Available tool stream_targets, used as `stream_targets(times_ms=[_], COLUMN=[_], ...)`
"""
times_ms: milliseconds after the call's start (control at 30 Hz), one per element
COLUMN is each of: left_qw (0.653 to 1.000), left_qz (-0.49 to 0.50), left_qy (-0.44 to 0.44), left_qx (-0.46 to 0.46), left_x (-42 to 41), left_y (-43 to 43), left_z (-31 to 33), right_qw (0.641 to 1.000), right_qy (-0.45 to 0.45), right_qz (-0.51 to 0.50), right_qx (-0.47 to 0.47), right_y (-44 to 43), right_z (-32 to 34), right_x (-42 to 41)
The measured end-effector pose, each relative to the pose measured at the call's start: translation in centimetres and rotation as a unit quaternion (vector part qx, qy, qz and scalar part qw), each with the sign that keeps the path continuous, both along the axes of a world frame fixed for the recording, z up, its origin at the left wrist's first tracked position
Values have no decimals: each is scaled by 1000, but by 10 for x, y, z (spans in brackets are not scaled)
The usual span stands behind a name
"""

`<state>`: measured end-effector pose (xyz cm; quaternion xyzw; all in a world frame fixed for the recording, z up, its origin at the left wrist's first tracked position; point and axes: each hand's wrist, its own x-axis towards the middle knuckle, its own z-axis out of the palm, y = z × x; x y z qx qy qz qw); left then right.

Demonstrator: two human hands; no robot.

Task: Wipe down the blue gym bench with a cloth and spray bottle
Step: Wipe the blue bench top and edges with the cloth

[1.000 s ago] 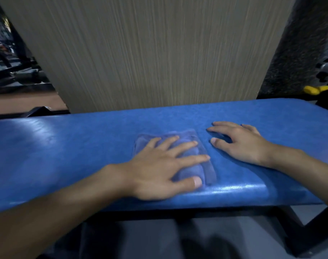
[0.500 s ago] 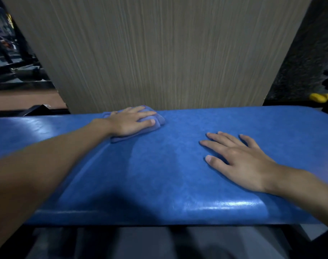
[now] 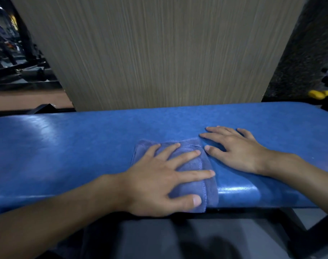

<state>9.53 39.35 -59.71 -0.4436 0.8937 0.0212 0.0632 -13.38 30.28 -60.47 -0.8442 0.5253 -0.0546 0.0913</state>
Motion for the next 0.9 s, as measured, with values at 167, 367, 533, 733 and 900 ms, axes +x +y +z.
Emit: stream_targets(times_ms=[167, 367, 533, 733, 900], left_qw=[999, 989, 971, 964, 992], left_qz=[38, 140, 225, 263, 128], left_qy=[12, 47, 75, 49, 16], left_qx=[6, 4, -5, -10, 10], left_x=[17, 77, 146, 135, 87], left_y=[-38, -129, -201, -180, -78], left_z=[1, -6, -9, -4, 0], right_qw=[996, 999, 999, 999, 1000], right_qy=[-69, 15, 28, 33, 18], right_qz=[-5, 45, 36, 20, 8], right_qx=[-59, -5, -5, -2, -6], right_y=[-3, -2, 1, 4, 3], right_z=[4, -8, -6, -5, -4], right_x=[20, 32, 32, 36, 37])
